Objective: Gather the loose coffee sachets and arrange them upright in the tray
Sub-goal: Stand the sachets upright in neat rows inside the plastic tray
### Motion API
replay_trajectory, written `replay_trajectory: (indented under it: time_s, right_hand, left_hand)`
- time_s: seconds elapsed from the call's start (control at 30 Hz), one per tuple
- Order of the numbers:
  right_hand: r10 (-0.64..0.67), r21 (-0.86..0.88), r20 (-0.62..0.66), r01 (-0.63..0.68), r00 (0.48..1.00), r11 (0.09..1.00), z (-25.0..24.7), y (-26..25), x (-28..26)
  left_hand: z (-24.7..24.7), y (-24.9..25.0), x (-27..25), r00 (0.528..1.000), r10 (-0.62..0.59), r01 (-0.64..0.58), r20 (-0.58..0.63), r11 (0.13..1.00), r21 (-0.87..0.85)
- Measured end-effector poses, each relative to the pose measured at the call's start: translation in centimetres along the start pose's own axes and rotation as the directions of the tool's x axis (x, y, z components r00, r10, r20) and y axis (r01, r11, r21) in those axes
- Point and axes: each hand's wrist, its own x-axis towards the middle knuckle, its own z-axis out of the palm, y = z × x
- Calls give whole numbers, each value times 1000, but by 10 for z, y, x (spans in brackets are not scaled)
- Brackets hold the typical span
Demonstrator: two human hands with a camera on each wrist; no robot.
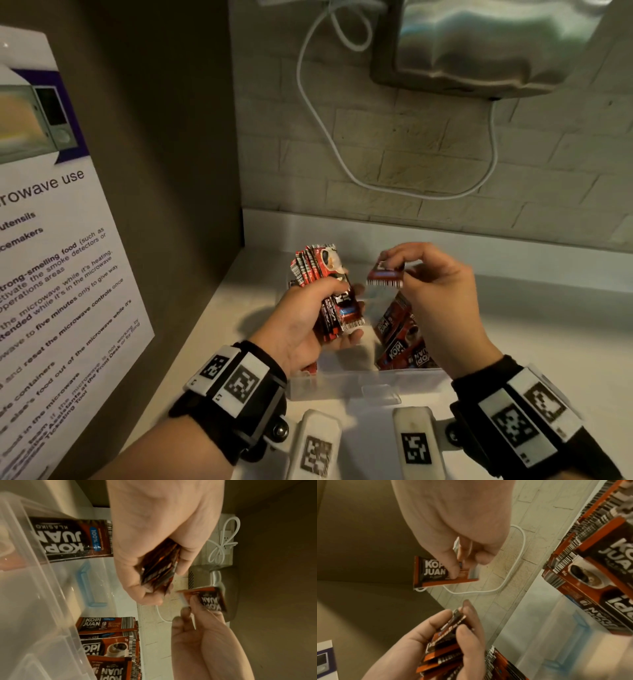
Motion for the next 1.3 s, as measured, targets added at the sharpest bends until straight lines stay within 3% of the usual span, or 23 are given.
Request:
replay_trajectory:
  time_s: [0.2,0.3,0.43,0.63,0.8,0.97,1.03,1.1,1.17,1.23,1.3]
  right_hand:
    - [-22,24,164,18,986,1000,7,5,-8]
    - [29,90,175,-45,984,995,11,5,-10]
    - [159,228,137,-188,978,955,15,4,-13]
    - [223,-10,97,-223,970,975,22,-5,-5]
    - [235,-190,154,-204,960,960,19,-23,13]
    - [352,133,51,-356,935,925,30,-28,31]
    - [337,145,-5,-333,941,932,28,-28,42]
    - [266,-43,-74,-270,961,962,21,-25,55]
    - [172,-342,-86,-191,981,920,15,-16,66]
    - [180,-598,6,-141,984,789,16,-7,75]
    - [320,-752,127,-119,939,648,24,3,78]
  left_hand:
    - [4,5,-5,992,84,-89,95,995,53]
    - [5,5,-4,991,130,-131,31,990,46]
    - [0,10,1,982,168,-175,-87,981,-85]
    - [-9,19,0,972,199,-215,-124,968,-130]
    - [-23,30,0,949,249,-269,-194,959,-86]
    - [-29,23,-2,946,229,-234,-230,972,6]
    - [-39,24,-3,928,253,-272,-275,962,-32]
    - [-53,28,-5,910,261,-308,-322,946,-104]
    - [-67,29,-8,905,247,-311,-347,940,-141]
    - [-78,26,-10,909,224,-284,-352,951,-127]
    - [-85,21,-11,915,197,-250,-352,962,-112]
